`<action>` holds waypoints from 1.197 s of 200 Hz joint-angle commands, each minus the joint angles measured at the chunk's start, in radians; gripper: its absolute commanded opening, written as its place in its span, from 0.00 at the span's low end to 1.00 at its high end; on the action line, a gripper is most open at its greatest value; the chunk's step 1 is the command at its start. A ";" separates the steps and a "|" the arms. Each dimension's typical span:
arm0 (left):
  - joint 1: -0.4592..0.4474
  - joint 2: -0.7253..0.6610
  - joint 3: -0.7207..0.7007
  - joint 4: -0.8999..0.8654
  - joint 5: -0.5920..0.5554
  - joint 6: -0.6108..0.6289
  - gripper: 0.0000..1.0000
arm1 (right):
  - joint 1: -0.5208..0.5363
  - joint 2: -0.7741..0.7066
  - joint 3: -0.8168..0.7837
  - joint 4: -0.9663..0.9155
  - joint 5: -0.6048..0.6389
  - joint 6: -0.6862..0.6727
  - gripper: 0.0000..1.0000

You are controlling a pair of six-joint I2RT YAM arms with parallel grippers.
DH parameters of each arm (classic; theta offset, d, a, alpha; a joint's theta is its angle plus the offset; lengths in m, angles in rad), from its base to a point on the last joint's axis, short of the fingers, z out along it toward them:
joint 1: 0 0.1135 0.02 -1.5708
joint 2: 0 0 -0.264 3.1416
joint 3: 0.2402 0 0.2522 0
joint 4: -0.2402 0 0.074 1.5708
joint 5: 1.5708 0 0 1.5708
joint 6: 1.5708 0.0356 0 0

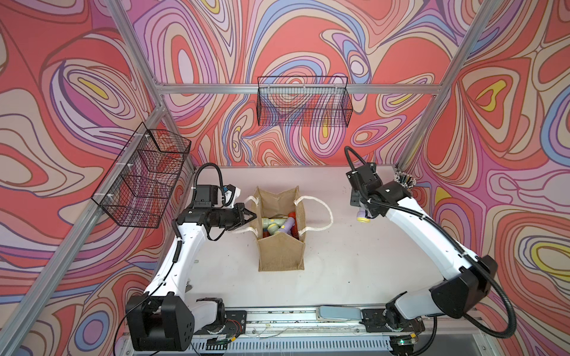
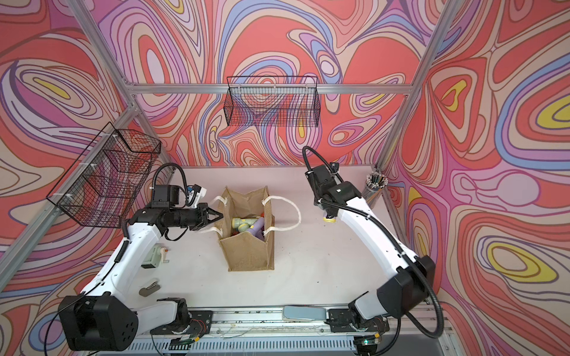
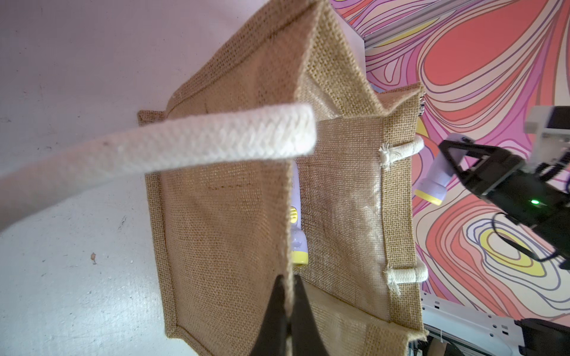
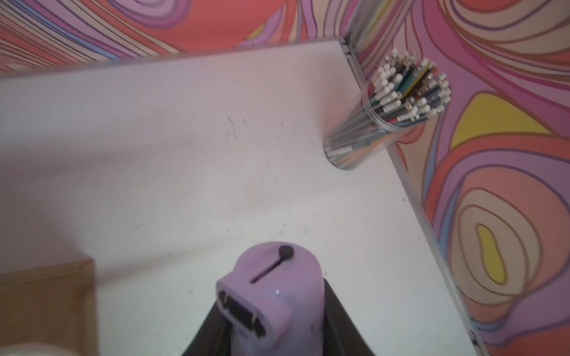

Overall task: Put the flashlights into the tote bags
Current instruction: Pick up the flashlight from the center of the board, then place the flashlight in the canvas bag.

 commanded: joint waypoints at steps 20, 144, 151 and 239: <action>0.000 -0.017 0.024 0.012 0.029 -0.002 0.03 | 0.003 -0.059 0.043 0.271 -0.458 -0.007 0.19; 0.000 -0.016 0.019 0.004 0.024 0.002 0.03 | 0.368 0.283 0.087 0.652 -0.651 0.046 0.19; 0.000 -0.016 0.018 0.004 0.024 0.004 0.03 | 0.371 0.299 0.076 0.649 -0.653 0.053 0.19; 0.000 -0.021 0.013 0.000 0.009 0.011 0.03 | 0.374 0.403 0.025 0.324 -0.335 0.116 0.18</action>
